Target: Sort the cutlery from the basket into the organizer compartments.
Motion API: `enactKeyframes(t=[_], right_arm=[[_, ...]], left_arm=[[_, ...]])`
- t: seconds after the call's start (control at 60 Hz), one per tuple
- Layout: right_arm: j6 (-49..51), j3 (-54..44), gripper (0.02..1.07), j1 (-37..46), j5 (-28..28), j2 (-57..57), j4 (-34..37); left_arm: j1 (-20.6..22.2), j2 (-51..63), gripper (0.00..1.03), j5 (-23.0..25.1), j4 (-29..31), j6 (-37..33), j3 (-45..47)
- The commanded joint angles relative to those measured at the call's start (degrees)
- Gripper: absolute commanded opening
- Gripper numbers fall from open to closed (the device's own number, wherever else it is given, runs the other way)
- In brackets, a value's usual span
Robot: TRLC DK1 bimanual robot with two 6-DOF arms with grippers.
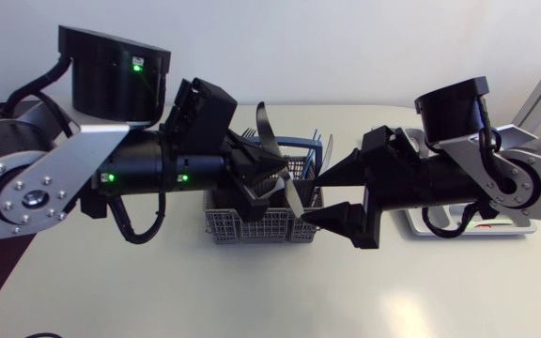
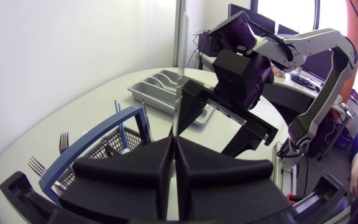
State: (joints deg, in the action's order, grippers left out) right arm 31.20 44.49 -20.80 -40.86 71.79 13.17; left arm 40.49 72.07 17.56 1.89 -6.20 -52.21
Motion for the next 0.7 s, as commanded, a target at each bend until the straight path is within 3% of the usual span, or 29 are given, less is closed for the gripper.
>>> enactKeyframes(t=[0.0, 0.15, 0.383, 0.683], right_arm=[[1.1, 1.6, 0.96, -1.4, -1.1, -0.6, 1.9], [1.1, 2.8, 0.91, -2.4, -2.7, -0.9, 4.3], [1.9, 3.1, 0.61, -5.0, -5.2, -3.1, 9.0], [1.8, 2.4, 0.4, -6.7, -5.9, -3.8, 10.4]], left_arm=[[-0.7, -1.8, 0.03, 2.2, 0.4, 0.1, -2.3], [-0.9, -2.2, 0.03, 4.9, 1.9, 0.0, -2.2], [-0.9, -3.8, 0.03, 9.3, 4.9, -0.3, -2.3], [-1.4, -5.2, 0.03, 13.1, 8.0, 0.6, -3.6]])
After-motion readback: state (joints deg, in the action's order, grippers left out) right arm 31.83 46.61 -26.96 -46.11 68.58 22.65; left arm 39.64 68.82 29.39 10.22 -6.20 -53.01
